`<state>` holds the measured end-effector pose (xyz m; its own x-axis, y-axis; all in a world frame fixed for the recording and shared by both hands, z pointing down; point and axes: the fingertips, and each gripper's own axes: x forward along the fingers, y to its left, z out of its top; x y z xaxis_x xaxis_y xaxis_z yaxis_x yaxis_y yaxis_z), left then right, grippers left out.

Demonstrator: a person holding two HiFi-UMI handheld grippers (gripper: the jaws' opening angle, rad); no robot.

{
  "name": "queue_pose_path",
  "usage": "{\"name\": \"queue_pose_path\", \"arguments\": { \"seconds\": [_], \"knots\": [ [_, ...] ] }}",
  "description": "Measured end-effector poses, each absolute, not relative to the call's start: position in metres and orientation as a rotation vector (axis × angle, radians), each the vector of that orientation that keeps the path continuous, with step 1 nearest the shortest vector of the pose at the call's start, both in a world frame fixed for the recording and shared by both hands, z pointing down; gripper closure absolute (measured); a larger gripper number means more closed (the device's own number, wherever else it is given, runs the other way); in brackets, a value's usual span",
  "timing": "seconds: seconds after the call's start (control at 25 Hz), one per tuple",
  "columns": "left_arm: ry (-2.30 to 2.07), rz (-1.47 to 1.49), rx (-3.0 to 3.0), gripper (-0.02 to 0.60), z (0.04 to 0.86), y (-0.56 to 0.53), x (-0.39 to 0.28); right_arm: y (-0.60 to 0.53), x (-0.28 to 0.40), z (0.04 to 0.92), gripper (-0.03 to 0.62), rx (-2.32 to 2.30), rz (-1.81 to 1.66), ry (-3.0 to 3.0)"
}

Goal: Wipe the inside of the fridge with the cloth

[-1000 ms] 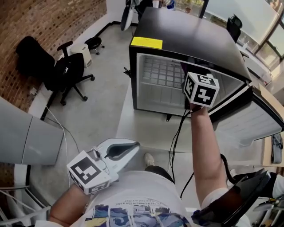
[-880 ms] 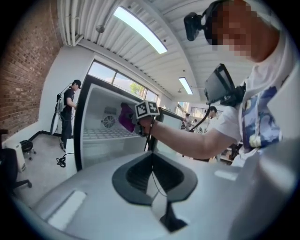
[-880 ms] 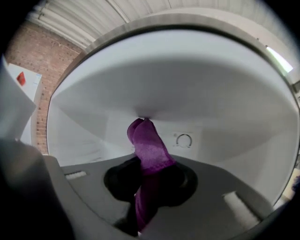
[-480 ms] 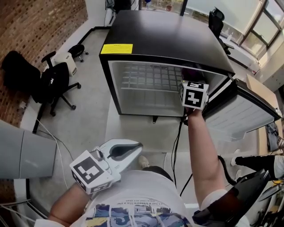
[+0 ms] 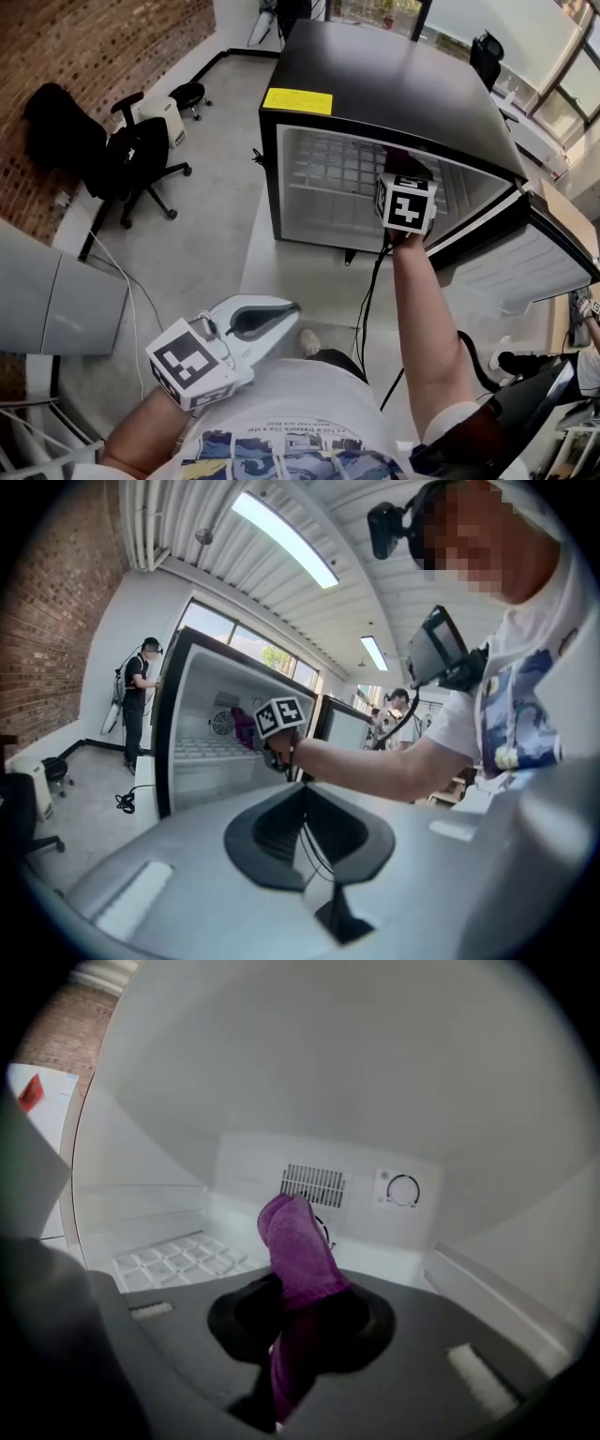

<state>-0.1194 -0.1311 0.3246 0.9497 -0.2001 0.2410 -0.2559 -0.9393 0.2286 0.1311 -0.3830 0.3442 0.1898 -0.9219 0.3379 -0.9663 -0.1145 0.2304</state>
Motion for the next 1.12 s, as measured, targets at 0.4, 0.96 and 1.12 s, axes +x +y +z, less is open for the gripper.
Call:
{"name": "queue_pose_path", "arguments": {
  "seconds": [0.4, 0.96, 1.12],
  "knots": [
    [-0.493, 0.295, 2.809, 0.575, 0.327, -0.134, -0.16, -0.409, 0.051, 0.347, 0.539, 1.958, 0.15, -1.925],
    [-0.607, 0.306, 2.789, 0.575, 0.328, -0.128, -0.197, -0.424, -0.031, 0.339, 0.539, 1.879, 0.272, -2.195],
    [-0.614, 0.332, 2.79, 0.575, 0.325, -0.125, -0.198, -0.419, -0.038, 0.334, 0.539, 1.866, 0.269, -2.235]
  ]
}}
